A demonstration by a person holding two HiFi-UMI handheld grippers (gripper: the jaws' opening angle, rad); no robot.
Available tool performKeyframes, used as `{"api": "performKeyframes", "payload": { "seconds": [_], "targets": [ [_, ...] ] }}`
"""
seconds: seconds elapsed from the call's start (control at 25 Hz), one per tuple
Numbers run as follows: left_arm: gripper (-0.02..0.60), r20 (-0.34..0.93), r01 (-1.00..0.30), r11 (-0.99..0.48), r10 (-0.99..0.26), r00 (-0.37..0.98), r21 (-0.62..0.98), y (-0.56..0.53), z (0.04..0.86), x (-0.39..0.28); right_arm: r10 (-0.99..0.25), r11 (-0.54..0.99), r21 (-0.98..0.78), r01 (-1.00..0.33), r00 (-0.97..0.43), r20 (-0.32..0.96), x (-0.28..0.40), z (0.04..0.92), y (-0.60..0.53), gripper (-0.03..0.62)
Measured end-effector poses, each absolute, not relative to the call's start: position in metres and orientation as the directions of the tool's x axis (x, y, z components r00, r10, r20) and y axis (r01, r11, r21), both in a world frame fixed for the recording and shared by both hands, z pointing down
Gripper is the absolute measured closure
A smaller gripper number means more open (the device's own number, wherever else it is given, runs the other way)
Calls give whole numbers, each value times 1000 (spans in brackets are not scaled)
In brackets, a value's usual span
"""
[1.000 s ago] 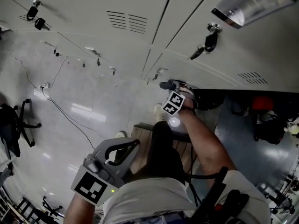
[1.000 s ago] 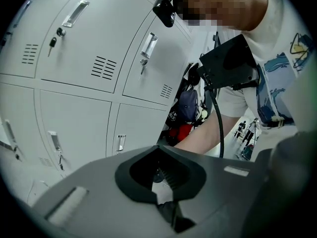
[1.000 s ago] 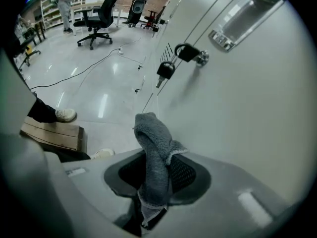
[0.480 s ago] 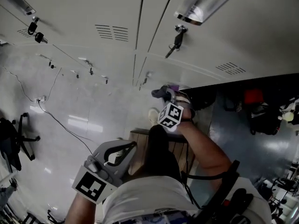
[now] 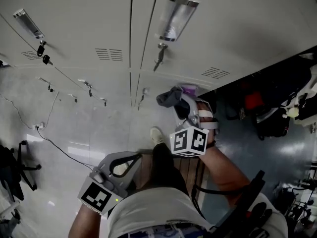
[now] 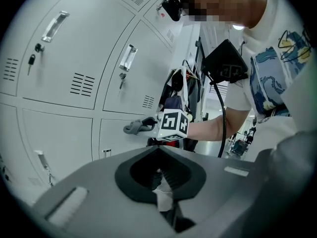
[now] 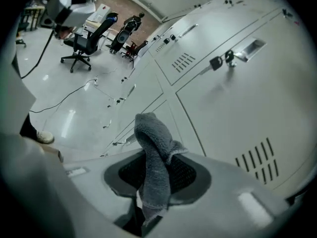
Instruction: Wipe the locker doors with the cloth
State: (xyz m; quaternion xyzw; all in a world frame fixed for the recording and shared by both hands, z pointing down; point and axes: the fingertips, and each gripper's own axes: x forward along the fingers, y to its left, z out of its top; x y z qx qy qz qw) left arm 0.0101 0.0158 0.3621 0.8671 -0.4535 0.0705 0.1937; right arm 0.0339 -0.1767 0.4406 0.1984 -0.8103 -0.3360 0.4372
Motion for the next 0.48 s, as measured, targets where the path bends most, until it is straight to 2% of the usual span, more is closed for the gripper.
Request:
{"api": "performKeyframes", "payload": {
  "seconds": [0.24,0.48],
  "targets": [
    [578,298,-808,-532,-752,588,253,18,358,12,-657,626,779,36,-514,551,23,448,-200,484],
    [578,302,-823,-502,-767,566,268,17,358,10,-631,640,763,95,-502,592,14,493,-204,484]
  ]
}}
